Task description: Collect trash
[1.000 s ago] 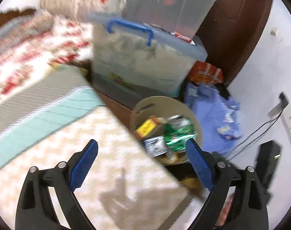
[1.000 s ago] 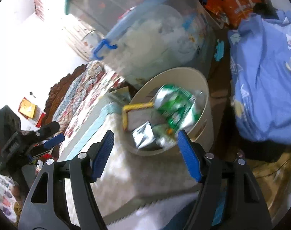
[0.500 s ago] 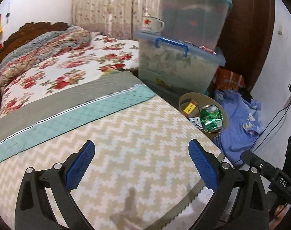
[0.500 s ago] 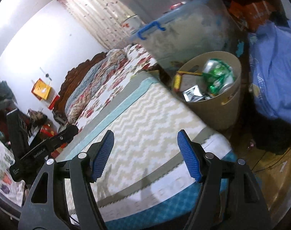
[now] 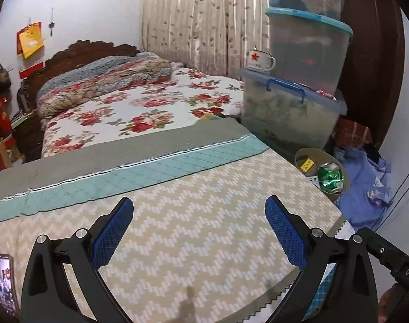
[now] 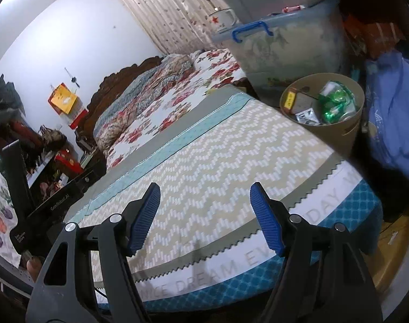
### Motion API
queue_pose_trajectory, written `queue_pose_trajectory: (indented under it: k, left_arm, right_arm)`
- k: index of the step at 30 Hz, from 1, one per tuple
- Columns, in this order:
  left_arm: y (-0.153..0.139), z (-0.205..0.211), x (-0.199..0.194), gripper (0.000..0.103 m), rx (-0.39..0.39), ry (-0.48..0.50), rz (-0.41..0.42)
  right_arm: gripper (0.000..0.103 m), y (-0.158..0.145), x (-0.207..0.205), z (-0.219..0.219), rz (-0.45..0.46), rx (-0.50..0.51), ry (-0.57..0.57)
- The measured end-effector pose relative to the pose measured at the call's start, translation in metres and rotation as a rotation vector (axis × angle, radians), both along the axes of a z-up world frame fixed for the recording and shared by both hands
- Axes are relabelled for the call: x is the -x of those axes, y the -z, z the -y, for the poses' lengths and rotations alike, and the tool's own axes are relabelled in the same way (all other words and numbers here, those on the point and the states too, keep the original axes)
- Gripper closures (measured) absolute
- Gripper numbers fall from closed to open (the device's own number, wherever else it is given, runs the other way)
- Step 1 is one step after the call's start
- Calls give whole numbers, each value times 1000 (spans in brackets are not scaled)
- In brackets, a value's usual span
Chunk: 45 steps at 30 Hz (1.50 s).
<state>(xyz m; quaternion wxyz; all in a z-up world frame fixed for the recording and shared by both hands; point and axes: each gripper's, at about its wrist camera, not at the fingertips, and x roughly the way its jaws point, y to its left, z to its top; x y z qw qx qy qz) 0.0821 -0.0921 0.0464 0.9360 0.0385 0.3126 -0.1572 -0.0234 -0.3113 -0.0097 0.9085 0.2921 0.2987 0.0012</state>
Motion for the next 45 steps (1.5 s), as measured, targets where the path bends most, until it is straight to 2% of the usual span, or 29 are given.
queue_pose_trajectory:
  k: [9,20,25,45]
  left_arm:
    - [-7,-18,7,9,7,-47,11]
    - [-10,4,26,9,-24,77,2]
    - [-12,10,31,9,-40,94,14]
    - [-6,26,35,9,-89,185,-30]
  right_arm:
    - [32,-9,4,-22,-6,28,-3]
    - [32,-5,15,-9,-16,-23,53]
    - [32,-6,23,-8,-10,-33,62]
    - [31,-3,25,-2,-14,-60,85]
